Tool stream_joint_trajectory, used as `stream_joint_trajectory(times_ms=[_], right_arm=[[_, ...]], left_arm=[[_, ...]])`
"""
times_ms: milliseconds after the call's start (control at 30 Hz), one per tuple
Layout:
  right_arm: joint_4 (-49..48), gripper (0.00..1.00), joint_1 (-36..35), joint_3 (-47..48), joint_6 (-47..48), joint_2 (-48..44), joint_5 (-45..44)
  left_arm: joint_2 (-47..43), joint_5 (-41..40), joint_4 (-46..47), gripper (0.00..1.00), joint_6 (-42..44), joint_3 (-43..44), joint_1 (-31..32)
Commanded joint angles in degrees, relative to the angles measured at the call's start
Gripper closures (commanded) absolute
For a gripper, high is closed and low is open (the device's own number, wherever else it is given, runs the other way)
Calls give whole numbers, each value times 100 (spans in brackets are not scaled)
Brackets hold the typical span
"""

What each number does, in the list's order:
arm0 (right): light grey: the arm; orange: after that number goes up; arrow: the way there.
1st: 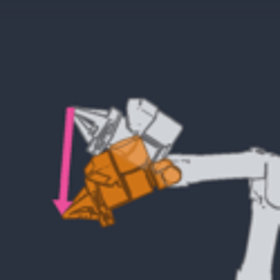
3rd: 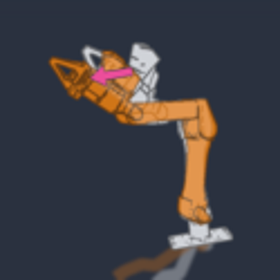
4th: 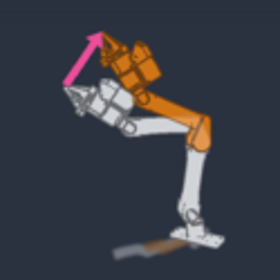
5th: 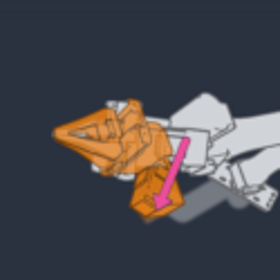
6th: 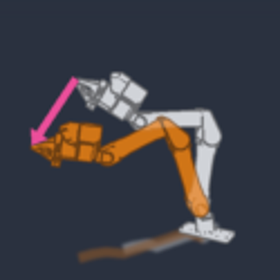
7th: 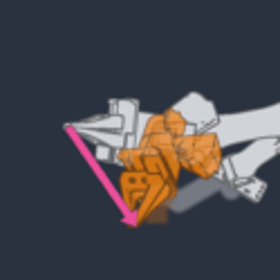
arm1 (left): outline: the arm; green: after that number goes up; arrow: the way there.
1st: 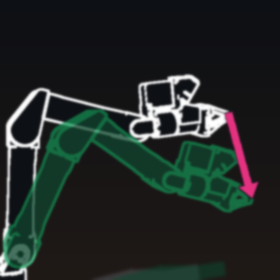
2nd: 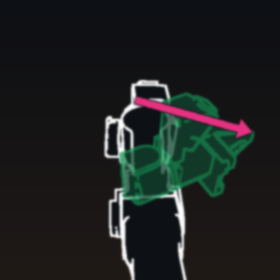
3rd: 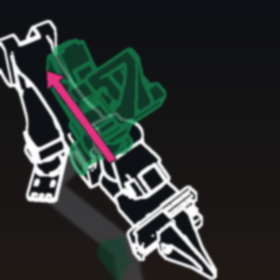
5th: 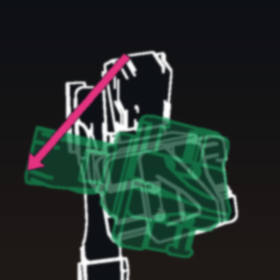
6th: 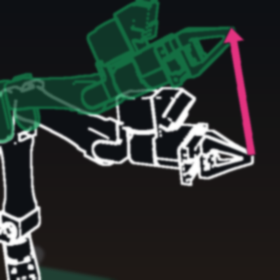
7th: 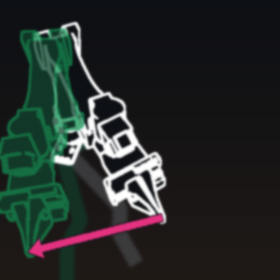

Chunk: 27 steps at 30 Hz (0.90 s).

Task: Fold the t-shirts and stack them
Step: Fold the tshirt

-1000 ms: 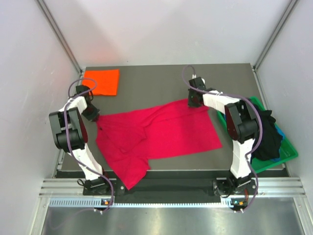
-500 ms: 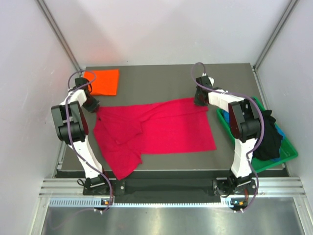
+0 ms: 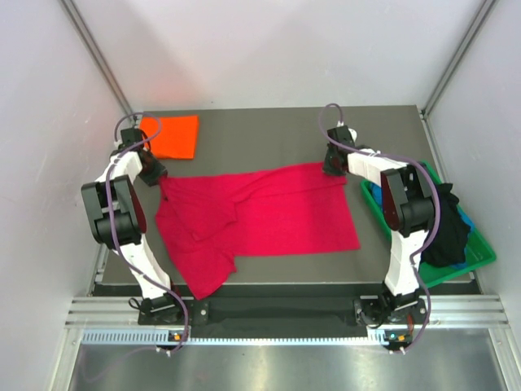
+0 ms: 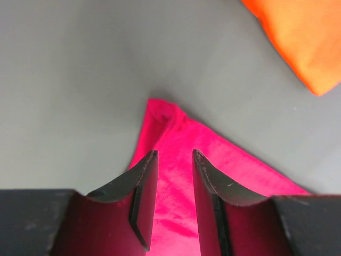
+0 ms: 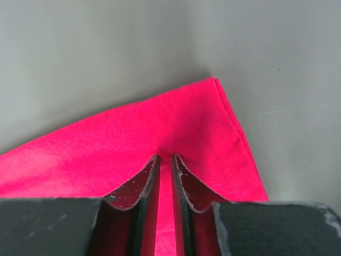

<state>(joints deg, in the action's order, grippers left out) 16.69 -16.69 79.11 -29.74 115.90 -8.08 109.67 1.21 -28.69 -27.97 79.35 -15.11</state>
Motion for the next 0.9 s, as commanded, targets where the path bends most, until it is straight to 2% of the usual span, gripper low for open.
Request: stream_joint_trajectory(times_ms=[0, 167, 433, 467, 500, 533, 600, 867], right_arm=[[-236, 85, 87, -62, 56, -181, 25], [-280, 85, 104, -62, 108, -164, 87], [-306, 85, 175, -62, 91, -111, 61], [-298, 85, 192, -62, 65, -94, 43], [-254, 85, 210, -62, 56, -85, 8], [-228, 86, 236, -62, 30, -76, -36], [-210, 86, 271, -97, 21, -85, -71], [-324, 85, 342, -247, 222, -85, -282]], left_arm=[[10, 353, 241, 62, 256, 115, -18], [248, 344, 136, 63, 748, 370, -18], [608, 64, 170, 67, 1004, 537, -18], [669, 2, 205, 72, 1004, 572, -18], [801, -77, 180, 84, 986, 634, -18], [880, -243, 153, 91, 960, 799, -18], [1056, -419, 135, 100, 785, 941, -27], [1548, -465, 118, 100, 99, 1548, -44]])
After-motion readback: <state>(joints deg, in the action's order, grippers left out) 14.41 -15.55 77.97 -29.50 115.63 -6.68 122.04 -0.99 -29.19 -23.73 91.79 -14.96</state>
